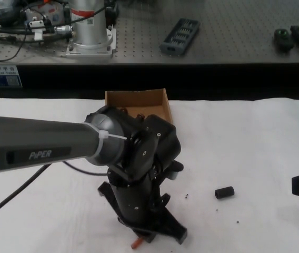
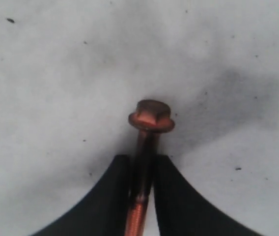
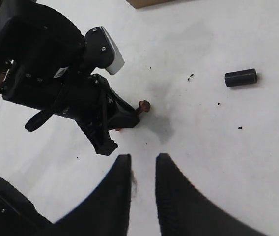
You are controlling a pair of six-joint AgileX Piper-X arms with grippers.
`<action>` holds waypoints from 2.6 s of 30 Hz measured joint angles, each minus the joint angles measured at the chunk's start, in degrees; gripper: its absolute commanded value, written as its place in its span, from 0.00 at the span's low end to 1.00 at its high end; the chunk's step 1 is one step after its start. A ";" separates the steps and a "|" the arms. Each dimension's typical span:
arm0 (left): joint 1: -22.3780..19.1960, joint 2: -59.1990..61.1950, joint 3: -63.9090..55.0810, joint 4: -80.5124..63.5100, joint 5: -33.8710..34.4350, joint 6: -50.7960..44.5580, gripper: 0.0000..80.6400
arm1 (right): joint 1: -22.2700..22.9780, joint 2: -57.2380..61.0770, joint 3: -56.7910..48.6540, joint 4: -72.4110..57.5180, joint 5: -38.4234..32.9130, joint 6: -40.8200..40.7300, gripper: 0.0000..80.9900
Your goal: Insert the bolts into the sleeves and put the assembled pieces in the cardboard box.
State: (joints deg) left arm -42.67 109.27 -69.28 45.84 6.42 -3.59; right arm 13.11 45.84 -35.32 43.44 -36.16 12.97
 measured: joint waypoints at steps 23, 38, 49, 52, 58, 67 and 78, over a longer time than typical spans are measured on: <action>-0.29 0.36 0.90 -27.39 20.19 -68.96 0.18 | 0.00 -5.90 0.00 -0.62 -0.54 1.86 0.18; 1.04 0.36 0.90 -26.53 26.56 -30.36 0.39 | 0.00 -6.58 0.00 4.46 8.01 9.48 0.36; 13.69 -10.06 1.05 -14.34 14.52 -7.89 0.31 | 1.49 2.74 4.04 1.68 9.21 23.87 0.36; 16.69 -12.97 1.05 -12.51 13.39 -6.31 0.31 | 4.94 6.99 4.04 -1.49 11.13 27.84 0.36; 20.96 -20.29 1.05 -8.85 11.25 -1.28 0.31 | 12.24 15.68 4.04 -8.50 16.08 37.36 0.36; 21.17 -26.12 1.05 -4.55 10.46 2.45 0.31 | 23.49 27.81 4.04 -17.26 22.54 56.18 0.36; 21.17 -29.89 1.05 -2.31 10.48 2.53 0.31 | 29.51 37.97 -1.51 -20.45 26.17 70.65 0.36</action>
State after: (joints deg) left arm -21.51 79.38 -68.23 43.53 16.89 -1.05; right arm 42.62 83.81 -36.82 22.99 -9.99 83.62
